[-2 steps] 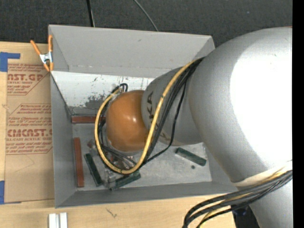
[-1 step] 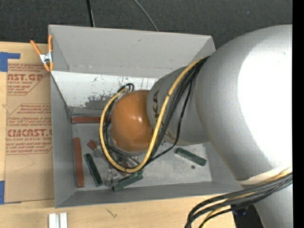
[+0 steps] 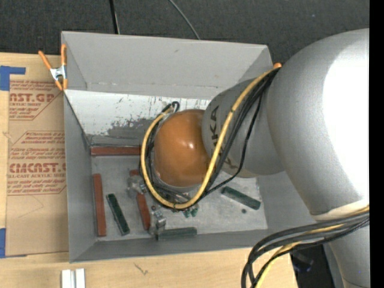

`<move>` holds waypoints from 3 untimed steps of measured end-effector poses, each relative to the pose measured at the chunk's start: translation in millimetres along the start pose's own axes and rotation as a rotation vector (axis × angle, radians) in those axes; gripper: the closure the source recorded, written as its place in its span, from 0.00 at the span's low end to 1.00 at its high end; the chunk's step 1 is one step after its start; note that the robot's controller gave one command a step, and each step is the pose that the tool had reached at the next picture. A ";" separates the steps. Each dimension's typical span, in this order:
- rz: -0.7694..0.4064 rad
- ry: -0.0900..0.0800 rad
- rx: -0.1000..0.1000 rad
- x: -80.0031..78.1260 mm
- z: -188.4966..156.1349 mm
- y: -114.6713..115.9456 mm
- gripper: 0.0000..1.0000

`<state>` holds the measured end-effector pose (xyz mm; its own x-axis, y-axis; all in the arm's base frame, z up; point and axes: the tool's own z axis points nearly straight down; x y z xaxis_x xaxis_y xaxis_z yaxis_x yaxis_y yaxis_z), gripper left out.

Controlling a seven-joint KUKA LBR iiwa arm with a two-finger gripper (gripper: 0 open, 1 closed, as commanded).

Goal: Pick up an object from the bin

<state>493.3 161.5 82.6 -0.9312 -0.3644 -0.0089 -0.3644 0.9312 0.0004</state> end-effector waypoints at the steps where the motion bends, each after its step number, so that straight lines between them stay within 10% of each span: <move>1: -0.030 0.001 0.001 0.8 0.1 -5.4 0.00; 2: -0.004 0.010 0.000 -8.0 -18.0 -5.7 0.00; 3: -0.292 0.009 -0.003 -24.9 12.7 -3.9 1.00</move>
Offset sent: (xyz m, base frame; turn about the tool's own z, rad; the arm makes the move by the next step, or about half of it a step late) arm 0.0309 0.0052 0.0593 -0.2787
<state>518.0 167.0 70.1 -0.7869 -0.6170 -0.0004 -0.6170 0.7869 0.0017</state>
